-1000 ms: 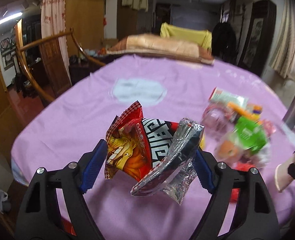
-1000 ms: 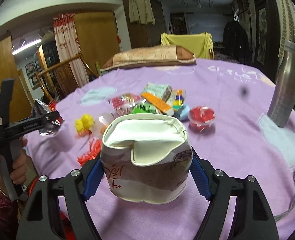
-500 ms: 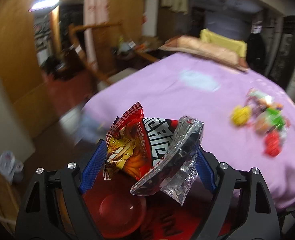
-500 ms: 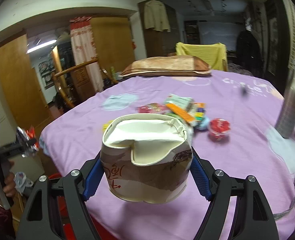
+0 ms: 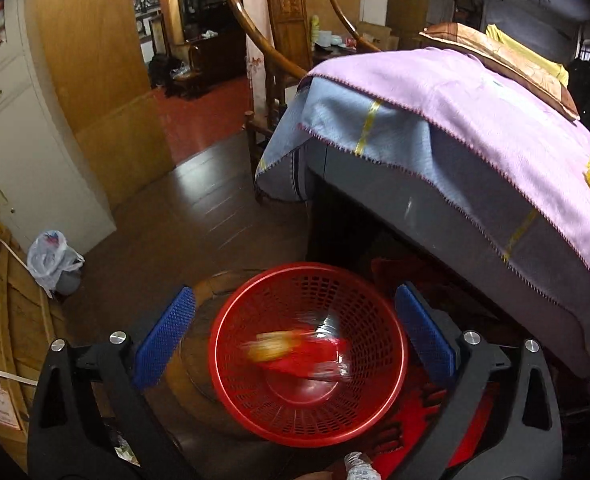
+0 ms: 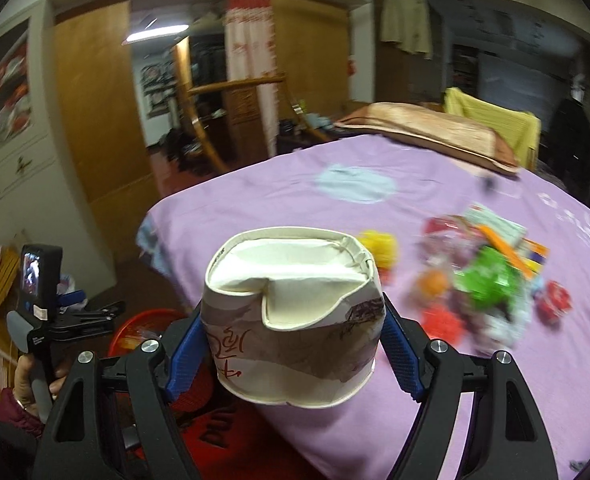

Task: Collect trash
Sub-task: 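Carry wrappers and paper cup to the red wastebasket and release both, then return both tools to the table toward the yellow yarn and plastic bag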

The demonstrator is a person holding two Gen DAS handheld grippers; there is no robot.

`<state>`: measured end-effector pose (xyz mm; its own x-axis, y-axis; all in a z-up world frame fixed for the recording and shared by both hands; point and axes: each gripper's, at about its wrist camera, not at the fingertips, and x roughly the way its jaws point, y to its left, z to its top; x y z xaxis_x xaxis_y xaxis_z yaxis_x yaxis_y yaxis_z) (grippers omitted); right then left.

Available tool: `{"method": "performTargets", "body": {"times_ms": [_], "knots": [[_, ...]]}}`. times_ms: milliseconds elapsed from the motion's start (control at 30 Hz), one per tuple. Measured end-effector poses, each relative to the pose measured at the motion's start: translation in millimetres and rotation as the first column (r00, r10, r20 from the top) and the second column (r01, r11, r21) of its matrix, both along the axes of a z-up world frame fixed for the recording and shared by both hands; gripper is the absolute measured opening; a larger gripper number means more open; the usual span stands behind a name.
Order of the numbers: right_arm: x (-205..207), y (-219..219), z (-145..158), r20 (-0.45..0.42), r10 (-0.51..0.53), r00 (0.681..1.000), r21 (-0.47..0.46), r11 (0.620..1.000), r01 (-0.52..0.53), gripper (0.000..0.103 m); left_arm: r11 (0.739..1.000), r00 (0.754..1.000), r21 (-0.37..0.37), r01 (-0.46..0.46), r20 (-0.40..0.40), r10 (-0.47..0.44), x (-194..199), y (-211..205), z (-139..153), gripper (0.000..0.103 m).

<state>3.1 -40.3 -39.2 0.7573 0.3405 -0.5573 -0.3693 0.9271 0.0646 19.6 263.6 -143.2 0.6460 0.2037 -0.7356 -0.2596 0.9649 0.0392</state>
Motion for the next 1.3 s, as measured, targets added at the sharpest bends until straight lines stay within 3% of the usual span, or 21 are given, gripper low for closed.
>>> {"method": "performTargets", "body": {"times_ms": [200,367,467,533,633,967,1300], "knots": [[1,69,-9,-0.058,0.142,0.988,-0.034,0.989,-0.144,0.077,0.996,0.997,-0.057,-0.074,0.019,0.075,-12,46,-5,0.096],[1,137,-23,-0.131,0.285,0.95,-0.045,0.955,-0.293,0.078,0.977,0.977,-0.024,-0.211,0.022,0.212,-25,83,-5,0.096],[-3,178,-26,-0.162,0.385,0.909,-0.036,0.918,-0.395,0.081,0.961,0.961,-0.021,-0.275,0.021,0.276,-31,103,-3,0.096],[-3,194,-28,-0.17,0.415,0.894,-0.038,0.904,-0.426,0.091,0.954,0.955,-0.045,-0.295,0.025,0.297,-38,115,0,0.096],[-4,205,-27,-0.159,0.414,0.896,-0.049,0.903,-0.426,0.091,0.95,0.951,-0.068,-0.305,0.039,0.308,-44,123,4,0.096],[17,143,-27,-0.128,0.303,0.945,-0.031,0.951,-0.309,0.091,0.966,0.964,-0.048,-0.255,0.066,0.258,-41,108,15,0.096],[6,41,3,-0.007,0.144,0.99,0.049,0.988,-0.144,0.096,0.995,0.988,0.008,-0.104,0.118,0.102,-37,26,52,0.096]]}}
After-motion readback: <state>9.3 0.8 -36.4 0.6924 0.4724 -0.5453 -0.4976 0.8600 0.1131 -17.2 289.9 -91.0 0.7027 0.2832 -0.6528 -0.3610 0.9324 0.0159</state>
